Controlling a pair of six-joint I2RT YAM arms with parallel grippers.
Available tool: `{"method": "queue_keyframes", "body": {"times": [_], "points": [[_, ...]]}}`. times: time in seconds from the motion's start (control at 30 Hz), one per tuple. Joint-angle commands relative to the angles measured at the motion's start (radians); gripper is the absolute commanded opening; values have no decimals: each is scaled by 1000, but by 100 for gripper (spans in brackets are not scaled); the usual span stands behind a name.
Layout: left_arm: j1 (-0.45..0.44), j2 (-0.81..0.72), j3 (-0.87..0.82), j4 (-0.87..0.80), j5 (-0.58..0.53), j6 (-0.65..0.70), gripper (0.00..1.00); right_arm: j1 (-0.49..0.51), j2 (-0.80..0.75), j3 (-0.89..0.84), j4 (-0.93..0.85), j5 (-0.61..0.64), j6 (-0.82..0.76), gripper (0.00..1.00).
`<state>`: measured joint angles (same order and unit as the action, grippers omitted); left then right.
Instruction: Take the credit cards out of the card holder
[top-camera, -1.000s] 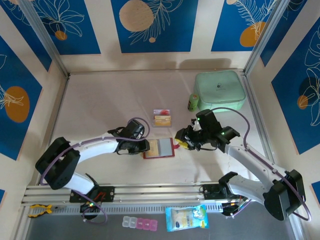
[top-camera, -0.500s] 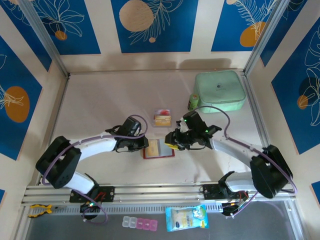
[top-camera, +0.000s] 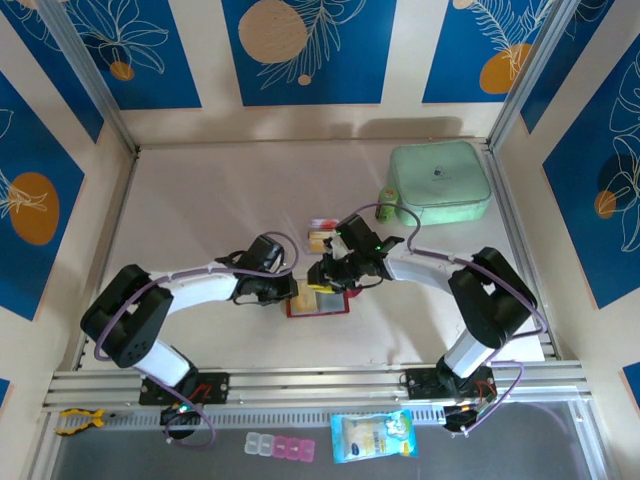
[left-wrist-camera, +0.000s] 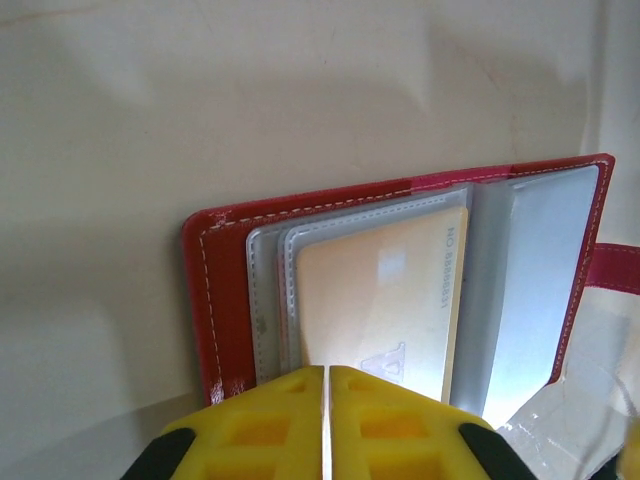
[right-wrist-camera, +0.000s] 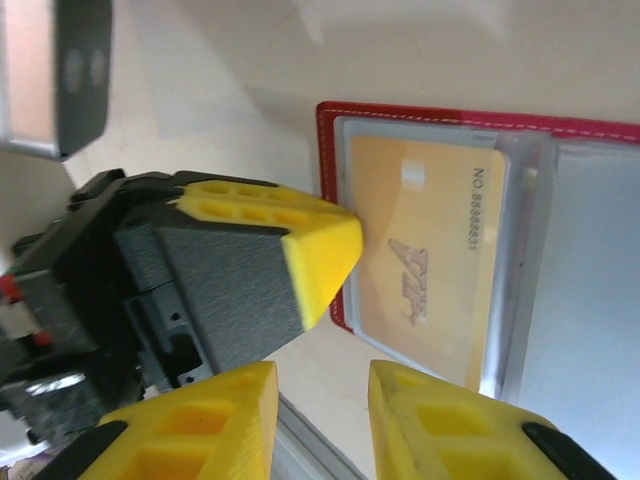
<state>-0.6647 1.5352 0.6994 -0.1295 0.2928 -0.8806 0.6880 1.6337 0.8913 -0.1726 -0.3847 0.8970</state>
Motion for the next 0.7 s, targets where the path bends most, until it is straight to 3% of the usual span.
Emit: {"method": "queue_keyframes", "body": {"times": [0.0, 0.67], "points": [[11, 15, 18, 18, 18, 20, 10, 8, 36, 37, -34, 11, -53, 29], [16, -23, 29, -22, 0, 32, 8, 7, 163, 66, -54, 32, -102, 23]]}}
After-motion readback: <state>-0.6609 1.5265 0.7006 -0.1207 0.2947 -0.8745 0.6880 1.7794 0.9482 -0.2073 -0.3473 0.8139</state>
